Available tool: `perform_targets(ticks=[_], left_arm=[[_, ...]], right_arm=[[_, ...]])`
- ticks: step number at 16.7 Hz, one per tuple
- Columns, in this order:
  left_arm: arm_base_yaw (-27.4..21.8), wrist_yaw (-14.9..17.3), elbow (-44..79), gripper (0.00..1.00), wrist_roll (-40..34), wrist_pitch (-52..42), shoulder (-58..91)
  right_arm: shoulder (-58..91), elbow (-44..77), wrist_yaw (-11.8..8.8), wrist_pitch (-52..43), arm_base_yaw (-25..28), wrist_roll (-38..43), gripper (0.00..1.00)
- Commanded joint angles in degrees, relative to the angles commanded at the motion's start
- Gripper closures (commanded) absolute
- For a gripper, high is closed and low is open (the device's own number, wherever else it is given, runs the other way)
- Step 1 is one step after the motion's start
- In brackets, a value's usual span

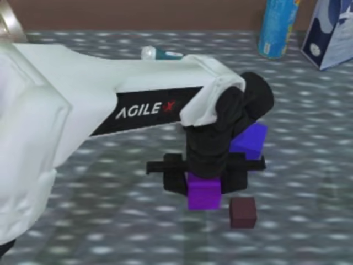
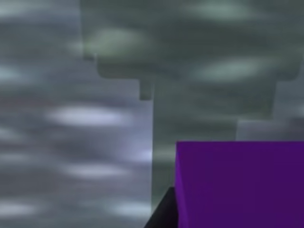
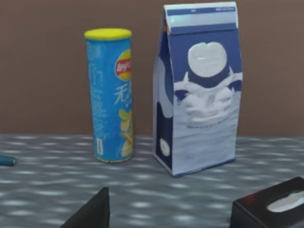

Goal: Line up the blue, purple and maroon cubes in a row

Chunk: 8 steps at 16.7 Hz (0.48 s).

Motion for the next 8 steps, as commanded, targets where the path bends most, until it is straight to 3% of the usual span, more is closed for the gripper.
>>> perform_targets(ticks=[4,8], left_arm=[[-0.1,0.0,-4.5,1.0,0.0,7.1,2.5],[-0.1,0.0,-4.8,1.0,-0.1,7.5,2.7]], right_arm=[[0.0,0.0,0.0,0.0,0.0,0.0,0.0],[0.0,0.0,0.0,0.0,0.0,0.0,0.0]])
